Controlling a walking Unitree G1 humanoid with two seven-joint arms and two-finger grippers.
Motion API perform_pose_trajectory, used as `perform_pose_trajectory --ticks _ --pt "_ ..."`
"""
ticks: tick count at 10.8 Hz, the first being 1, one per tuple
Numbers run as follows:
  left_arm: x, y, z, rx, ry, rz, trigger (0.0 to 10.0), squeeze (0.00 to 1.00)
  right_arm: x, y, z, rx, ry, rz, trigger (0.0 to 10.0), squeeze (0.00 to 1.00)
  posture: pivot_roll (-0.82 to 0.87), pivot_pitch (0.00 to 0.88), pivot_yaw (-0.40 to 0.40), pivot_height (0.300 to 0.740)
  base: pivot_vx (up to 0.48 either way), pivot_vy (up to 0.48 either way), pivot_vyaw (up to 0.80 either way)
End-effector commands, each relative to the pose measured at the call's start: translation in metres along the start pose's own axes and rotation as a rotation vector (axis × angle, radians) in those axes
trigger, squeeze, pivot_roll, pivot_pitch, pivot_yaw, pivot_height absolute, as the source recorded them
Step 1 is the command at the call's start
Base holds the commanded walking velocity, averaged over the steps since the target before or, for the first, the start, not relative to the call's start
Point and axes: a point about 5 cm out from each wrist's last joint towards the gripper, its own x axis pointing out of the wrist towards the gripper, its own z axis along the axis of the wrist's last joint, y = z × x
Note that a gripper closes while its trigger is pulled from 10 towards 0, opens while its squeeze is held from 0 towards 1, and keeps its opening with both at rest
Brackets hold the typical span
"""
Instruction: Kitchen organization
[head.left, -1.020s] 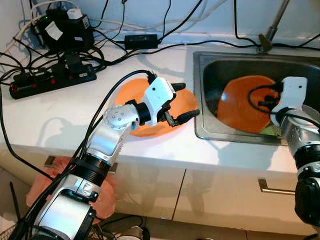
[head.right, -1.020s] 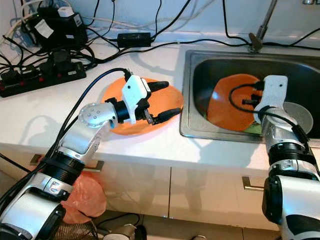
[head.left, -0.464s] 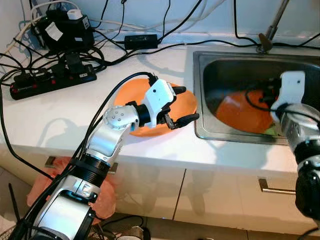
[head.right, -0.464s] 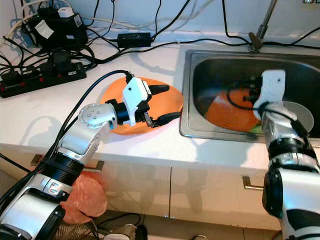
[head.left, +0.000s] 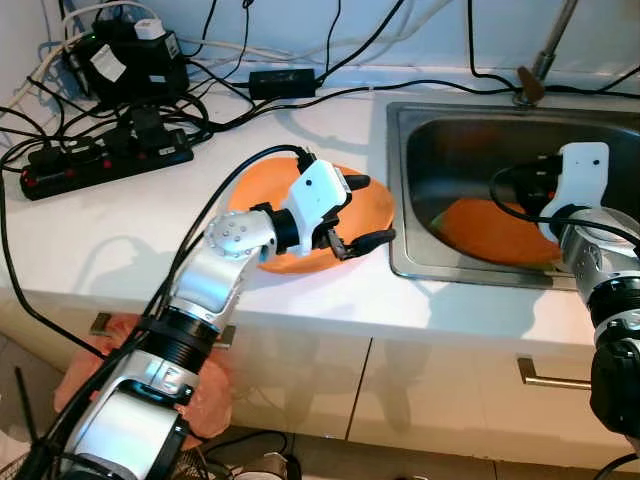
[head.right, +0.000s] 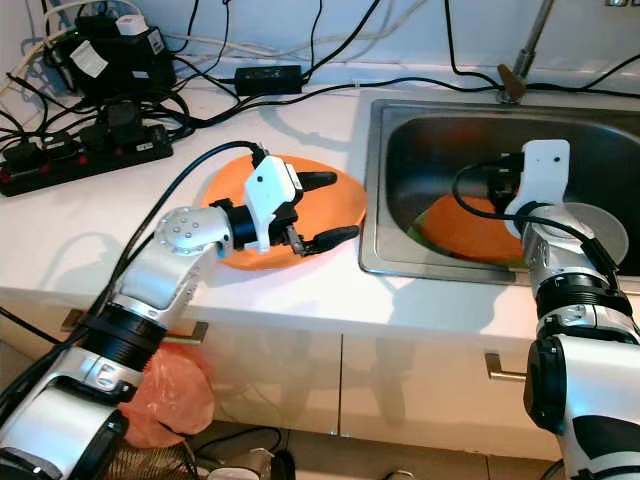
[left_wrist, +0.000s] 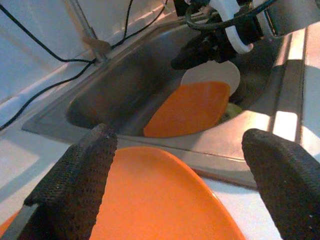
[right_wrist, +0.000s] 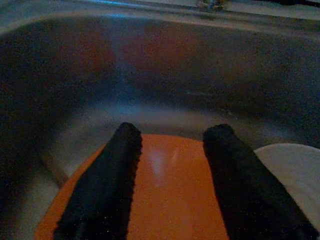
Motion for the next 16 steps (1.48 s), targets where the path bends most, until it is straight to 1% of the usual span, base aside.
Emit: perform_pose_trajectory --ticks 1,3,4,5,6,8,9,10,11,12,13,14,15,16 --pt "-0.003 0.000 0.003 0.045 0.018 -0.028 10.0 1.00 0.001 0.006 0.017 0.026 -0.061 0.048 10.0 1.00 0.09 0.051 0.071 0.740 0.000 0.000 0.00" --pt "-0.013 0.002 0.007 0.088 0.042 -0.072 10.0 1.00 -0.002 0.020 0.031 0.056 -0.107 0.167 10.0 1.00 0.09 0.051 0.074 0.740 0.000 0.000 0.00" --pt "-0.020 0.005 0.010 0.117 0.059 -0.094 10.0 1.00 -0.011 0.036 0.040 0.102 -0.127 0.306 10.0 1.00 0.09 0.050 0.074 0.740 0.000 0.000 0.00" --pt "-0.023 0.004 0.011 0.121 0.066 -0.112 10.0 1.00 -0.020 0.044 0.042 0.097 -0.134 0.393 10.0 1.00 0.09 0.050 0.072 0.740 0.000 0.000 0.00" --pt "-0.026 0.003 0.013 0.116 0.063 -0.126 10.0 1.00 -0.035 0.051 0.039 0.054 -0.124 0.485 10.0 1.00 0.09 0.052 0.074 0.740 0.000 0.000 0.00" --pt "-0.031 -0.001 0.008 0.142 0.095 -0.157 10.0 1.00 -0.056 0.045 0.028 0.030 -0.067 0.538 10.0 1.00 0.08 0.052 0.074 0.740 0.000 0.000 0.00" --pt "-0.034 -0.008 0.005 0.131 0.118 -0.213 10.0 1.00 -0.069 0.048 0.023 0.018 -0.032 0.583 10.0 1.00 0.07 0.049 0.078 0.740 0.000 0.000 0.00" --pt "-0.035 -0.016 0.005 0.115 0.119 -0.253 10.0 1.00 -0.079 0.054 0.021 0.018 -0.004 0.643 10.0 1.00 0.07 0.049 0.078 0.740 0.000 0.000 0.00" --pt "-0.036 -0.020 0.002 0.143 0.140 -0.274 10.0 1.00 -0.083 0.059 0.021 0.020 -0.003 0.669 10.0 1.00 0.07 0.045 0.080 0.740 0.000 0.000 0.00" --pt "-0.036 -0.022 -0.004 0.175 0.164 -0.270 10.0 0.38 -0.088 0.064 0.021 0.023 0.000 0.680 10.0 1.00 0.07 0.043 0.082 0.740 0.000 0.000 0.00" --pt "-0.038 -0.021 -0.008 0.210 0.193 -0.264 10.0 0.00 -0.090 0.068 0.022 0.027 0.000 0.688 10.0 1.00 0.07 0.042 0.083 0.740 0.000 0.000 0.00" --pt "-0.040 -0.018 -0.015 0.259 0.240 -0.252 10.0 0.00 -0.091 0.069 0.023 0.030 -0.001 0.691 10.0 1.00 0.07 0.041 0.085 0.740 0.000 0.000 0.00" --pt "-0.042 -0.016 -0.017 0.268 0.260 -0.230 10.0 0.00 -0.095 0.070 0.025 0.035 0.001 0.698 10.0 1.00 0.07 0.043 0.083 0.740 0.000 0.000 0.00" --pt "-0.043 -0.013 -0.019 0.297 0.282 -0.210 10.0 0.00 -0.097 0.071 0.026 0.036 0.001 0.706 10.0 1.00 0.07 0.045 0.083 0.740 0.000 0.000 0.00"
